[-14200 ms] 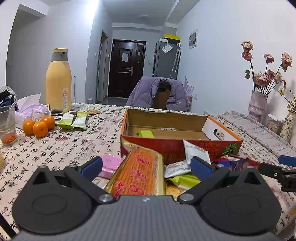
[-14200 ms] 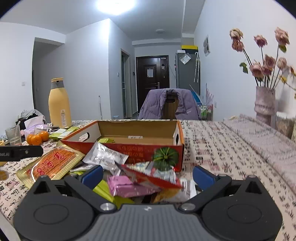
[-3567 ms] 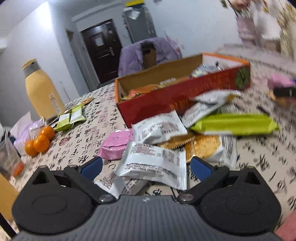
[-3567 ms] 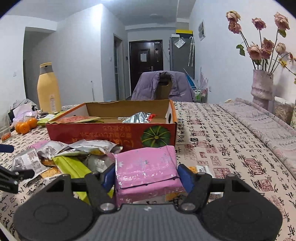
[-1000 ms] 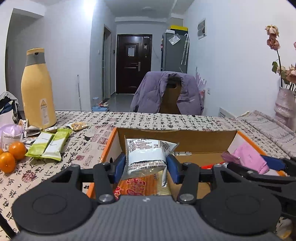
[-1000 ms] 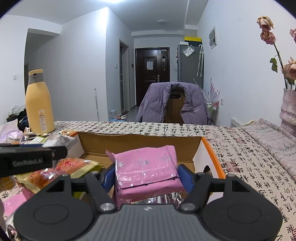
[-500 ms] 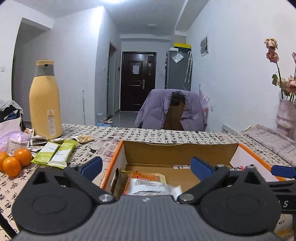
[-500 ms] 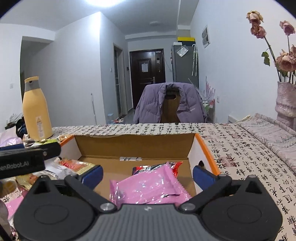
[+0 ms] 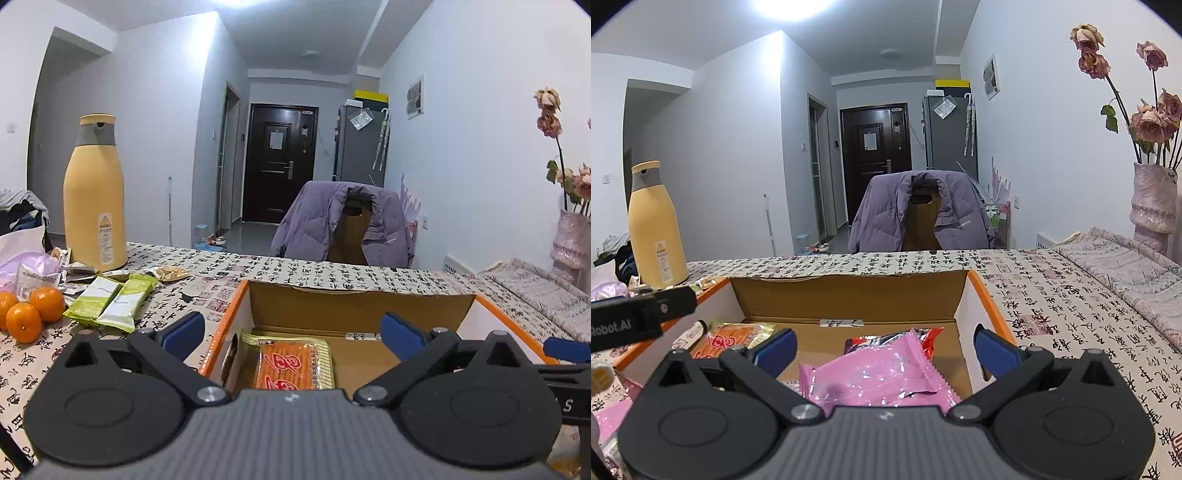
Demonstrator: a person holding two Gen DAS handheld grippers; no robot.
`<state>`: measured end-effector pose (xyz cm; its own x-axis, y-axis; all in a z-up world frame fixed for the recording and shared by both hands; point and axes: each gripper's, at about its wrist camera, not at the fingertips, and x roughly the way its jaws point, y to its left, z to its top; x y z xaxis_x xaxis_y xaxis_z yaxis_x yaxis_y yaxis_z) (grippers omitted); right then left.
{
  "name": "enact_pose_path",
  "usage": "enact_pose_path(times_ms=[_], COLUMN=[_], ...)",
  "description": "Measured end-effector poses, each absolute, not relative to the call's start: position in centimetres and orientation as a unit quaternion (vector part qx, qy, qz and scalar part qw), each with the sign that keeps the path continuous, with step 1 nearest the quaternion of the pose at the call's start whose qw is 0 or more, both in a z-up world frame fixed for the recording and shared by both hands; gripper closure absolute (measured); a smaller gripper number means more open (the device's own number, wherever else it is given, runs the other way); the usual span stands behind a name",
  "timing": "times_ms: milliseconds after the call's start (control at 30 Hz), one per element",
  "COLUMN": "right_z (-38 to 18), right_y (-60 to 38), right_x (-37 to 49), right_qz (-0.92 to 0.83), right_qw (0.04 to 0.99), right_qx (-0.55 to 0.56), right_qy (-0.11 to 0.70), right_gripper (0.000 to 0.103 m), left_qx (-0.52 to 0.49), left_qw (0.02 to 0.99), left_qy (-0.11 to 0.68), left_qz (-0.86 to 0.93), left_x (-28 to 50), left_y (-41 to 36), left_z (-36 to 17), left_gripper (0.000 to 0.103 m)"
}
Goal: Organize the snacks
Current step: 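Withdraw both tools from the box back toward the snack pile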
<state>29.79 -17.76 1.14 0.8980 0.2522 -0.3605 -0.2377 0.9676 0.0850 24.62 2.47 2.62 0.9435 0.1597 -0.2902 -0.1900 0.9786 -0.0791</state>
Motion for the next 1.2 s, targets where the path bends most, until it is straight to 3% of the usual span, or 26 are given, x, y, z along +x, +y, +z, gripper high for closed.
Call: enact_pose_path(times_ms=[567, 1200], right_z=[5.4, 2.0], right_y=[-19.6, -24.2], right_x=[22.6, 13.6], right_qz=[0.128, 0.126], right_qw=[0.979, 0.974], right_qx=[0.001, -0.003], right_qy=[0.156, 0.187], right_gripper=[0.0, 0.0], left_qx=[-0.053, -0.056], left_qw=[0.988, 0.982], left_qy=[0.123, 0.171], left_qz=[0.079, 0.062], left_x=[17.3, 8.4], left_y=[1.8, 4.0], left_z=[6.9, 2.7], left_gripper=[0.0, 0.0])
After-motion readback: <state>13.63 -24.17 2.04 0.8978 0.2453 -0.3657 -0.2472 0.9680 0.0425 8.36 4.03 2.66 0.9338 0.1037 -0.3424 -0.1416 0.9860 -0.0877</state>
